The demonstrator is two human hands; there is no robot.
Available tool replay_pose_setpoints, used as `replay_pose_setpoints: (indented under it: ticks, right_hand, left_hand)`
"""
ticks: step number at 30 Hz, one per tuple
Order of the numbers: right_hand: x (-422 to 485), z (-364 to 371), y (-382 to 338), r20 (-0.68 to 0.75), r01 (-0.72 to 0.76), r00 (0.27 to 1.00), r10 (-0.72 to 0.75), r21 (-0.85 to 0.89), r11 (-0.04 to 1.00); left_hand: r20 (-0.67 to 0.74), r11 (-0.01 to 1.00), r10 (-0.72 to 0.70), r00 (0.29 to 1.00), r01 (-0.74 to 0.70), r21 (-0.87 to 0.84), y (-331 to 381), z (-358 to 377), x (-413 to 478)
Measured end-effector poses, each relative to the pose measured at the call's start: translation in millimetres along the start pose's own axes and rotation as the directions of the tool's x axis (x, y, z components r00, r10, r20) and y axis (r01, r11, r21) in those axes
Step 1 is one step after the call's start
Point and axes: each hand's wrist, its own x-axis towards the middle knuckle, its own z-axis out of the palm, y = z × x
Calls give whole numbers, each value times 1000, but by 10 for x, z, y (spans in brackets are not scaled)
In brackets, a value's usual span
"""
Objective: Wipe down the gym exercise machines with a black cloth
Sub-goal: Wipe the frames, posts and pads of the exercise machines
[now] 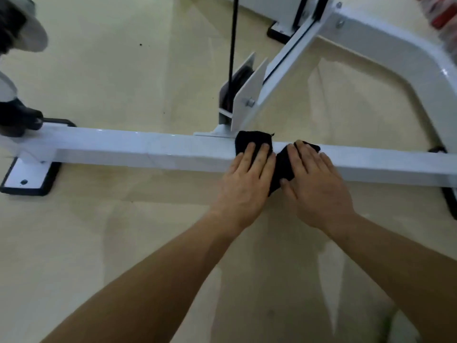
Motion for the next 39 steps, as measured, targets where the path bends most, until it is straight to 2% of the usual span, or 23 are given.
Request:
replay_pose_setpoints:
  ticks: [2,5,8,13,16,21,28,34,37,39]
  right_hand:
    - [-88,-31,238,6,-66,998,66,4,998]
    - [-67,-13,107,-7,-112,994,112,55,992]
    - [81,24,-426,-38,-28,999,32,99,995]
    - [438,48,-1467,-101,209,975,-198,111,972]
    - [699,67,-1976,-75,358,933,-353,73,931]
    - [1078,66,-2590,-120,461,879,-461,-32,887]
    - [1489,-73,-3269,-108,539,835,-539,-35,842]
    - [1597,-66,-3484,-132,555,826,-549,10,832]
    - [1542,-9,-3338,-176,551,823,-540,15,835]
    - [1420,58,-3134,-193,533,832,-520,22,846]
  left_hand:
    - [18,998,63,998,-64,9,208,30,115]
    - [-53,996,85,995,-86,-13,114,51,84]
    - [-74,997,69,995,-67,32,-407,15,-184]
    - [-47,988,-81,996,87,128,-1426,-216,-683]
    - [-33,974,-172,985,175,141,-1884,-347,-887]
    - [-65,931,-326,943,332,152,-2365,-469,-1135]
    - [-128,843,-497,858,512,165,-2910,-510,-1374]
    - [-132,790,-581,803,595,145,-3013,-533,-1423]
    - [-118,773,-609,784,620,132,-2885,-523,-1358]
    - [-107,785,-595,797,604,136,-2721,-485,-1298]
